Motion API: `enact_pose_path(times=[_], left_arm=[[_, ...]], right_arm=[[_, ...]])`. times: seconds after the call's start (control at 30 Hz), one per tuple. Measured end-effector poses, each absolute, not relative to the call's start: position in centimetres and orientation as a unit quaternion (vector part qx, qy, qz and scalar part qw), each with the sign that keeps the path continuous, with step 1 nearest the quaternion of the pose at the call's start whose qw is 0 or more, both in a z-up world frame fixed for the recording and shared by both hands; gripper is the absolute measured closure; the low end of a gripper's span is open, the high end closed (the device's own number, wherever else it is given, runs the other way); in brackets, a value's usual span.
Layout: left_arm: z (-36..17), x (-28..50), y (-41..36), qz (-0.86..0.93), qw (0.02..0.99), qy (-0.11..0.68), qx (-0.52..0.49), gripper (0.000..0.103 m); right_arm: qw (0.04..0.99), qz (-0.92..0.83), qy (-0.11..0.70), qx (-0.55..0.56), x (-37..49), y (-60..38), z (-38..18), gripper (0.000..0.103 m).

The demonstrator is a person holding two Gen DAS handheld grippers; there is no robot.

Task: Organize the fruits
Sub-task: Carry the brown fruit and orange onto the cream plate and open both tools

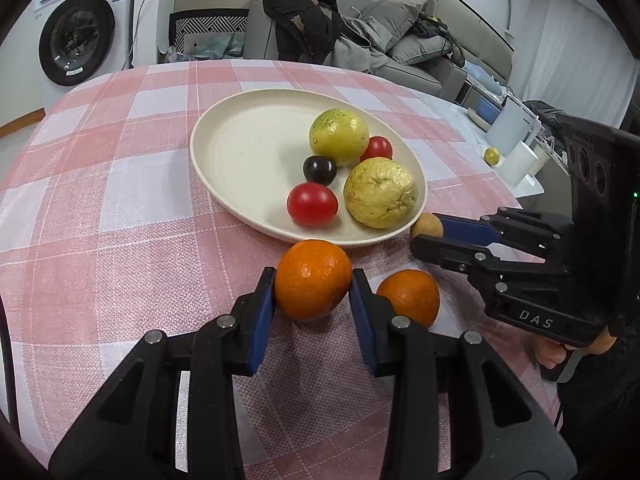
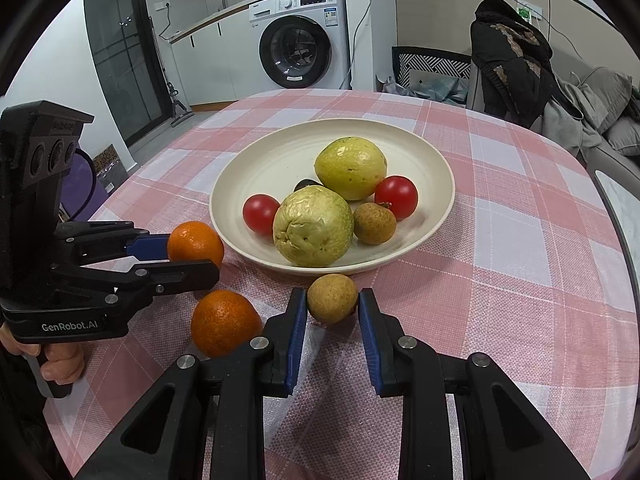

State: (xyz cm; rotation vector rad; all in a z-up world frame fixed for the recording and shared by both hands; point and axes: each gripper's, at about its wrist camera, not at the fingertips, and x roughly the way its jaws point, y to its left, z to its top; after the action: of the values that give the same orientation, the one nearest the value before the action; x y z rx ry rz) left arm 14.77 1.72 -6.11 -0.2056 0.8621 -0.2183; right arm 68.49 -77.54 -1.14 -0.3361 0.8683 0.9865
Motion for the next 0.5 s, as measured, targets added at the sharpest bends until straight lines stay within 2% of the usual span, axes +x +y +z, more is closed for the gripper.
enact_pose_path(times=[0.5], left_arm=[[-3.2,13.7,2.9,-0.082,0.925,0.36,-0.096,0.07]], right_arm=[[0.796,0.463,0.367,-0.13,68.5,-78.6,1.0,0.076]])
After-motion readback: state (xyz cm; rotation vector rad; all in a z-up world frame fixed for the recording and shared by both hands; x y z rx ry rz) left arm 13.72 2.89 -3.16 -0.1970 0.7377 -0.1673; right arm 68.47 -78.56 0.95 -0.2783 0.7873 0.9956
